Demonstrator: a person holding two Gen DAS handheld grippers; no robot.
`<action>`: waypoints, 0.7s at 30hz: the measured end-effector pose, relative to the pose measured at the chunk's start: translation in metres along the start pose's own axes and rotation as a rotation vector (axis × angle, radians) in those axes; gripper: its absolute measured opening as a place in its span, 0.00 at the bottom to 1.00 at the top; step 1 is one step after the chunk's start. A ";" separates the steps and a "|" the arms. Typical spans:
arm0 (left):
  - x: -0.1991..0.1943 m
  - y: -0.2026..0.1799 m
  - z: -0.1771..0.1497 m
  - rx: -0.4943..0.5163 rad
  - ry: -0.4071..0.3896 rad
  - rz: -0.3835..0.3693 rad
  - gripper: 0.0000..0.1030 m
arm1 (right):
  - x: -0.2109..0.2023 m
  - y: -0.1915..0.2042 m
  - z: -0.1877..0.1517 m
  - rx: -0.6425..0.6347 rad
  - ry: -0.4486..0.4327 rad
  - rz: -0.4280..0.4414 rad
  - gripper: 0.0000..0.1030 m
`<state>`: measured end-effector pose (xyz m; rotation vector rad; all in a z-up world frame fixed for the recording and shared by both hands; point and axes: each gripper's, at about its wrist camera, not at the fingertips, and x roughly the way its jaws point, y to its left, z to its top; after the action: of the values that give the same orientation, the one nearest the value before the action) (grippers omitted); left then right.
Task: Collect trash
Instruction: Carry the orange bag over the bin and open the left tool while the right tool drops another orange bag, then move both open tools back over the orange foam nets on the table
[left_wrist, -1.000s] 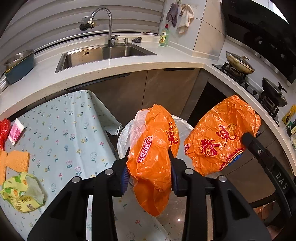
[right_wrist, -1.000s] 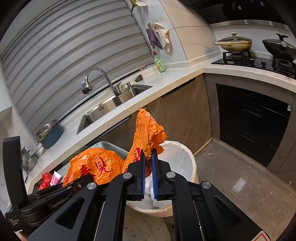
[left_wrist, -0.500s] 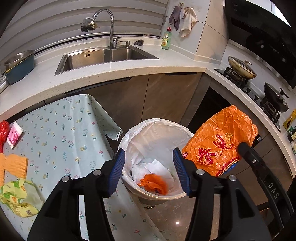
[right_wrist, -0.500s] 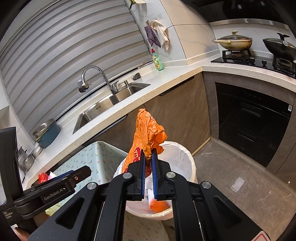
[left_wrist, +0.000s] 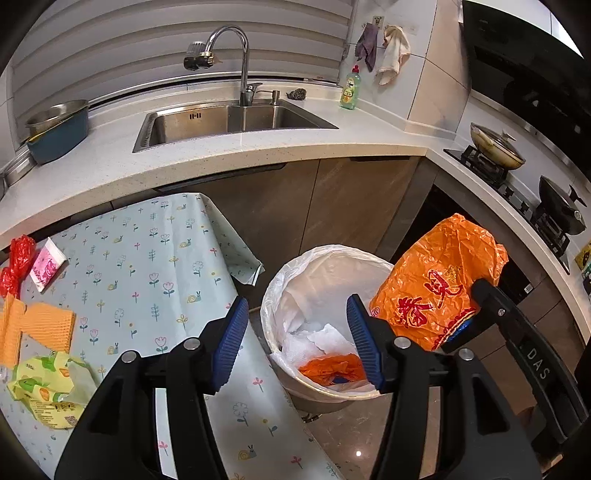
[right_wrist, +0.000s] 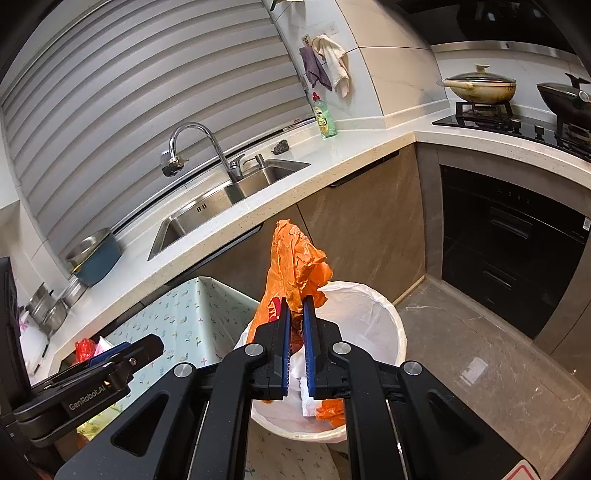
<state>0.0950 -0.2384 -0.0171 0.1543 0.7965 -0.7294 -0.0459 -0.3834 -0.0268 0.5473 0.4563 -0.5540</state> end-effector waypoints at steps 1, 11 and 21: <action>-0.001 0.002 0.000 -0.002 -0.005 0.007 0.55 | 0.001 0.002 0.000 -0.004 0.001 0.000 0.08; -0.007 0.024 -0.002 -0.032 -0.023 0.060 0.63 | 0.010 0.016 0.003 -0.023 -0.010 -0.006 0.31; -0.020 0.049 -0.006 -0.072 -0.037 0.084 0.64 | 0.007 0.033 0.004 -0.039 -0.019 0.012 0.38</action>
<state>0.1134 -0.1887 -0.0144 0.1085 0.7753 -0.6219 -0.0194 -0.3653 -0.0157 0.5068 0.4446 -0.5371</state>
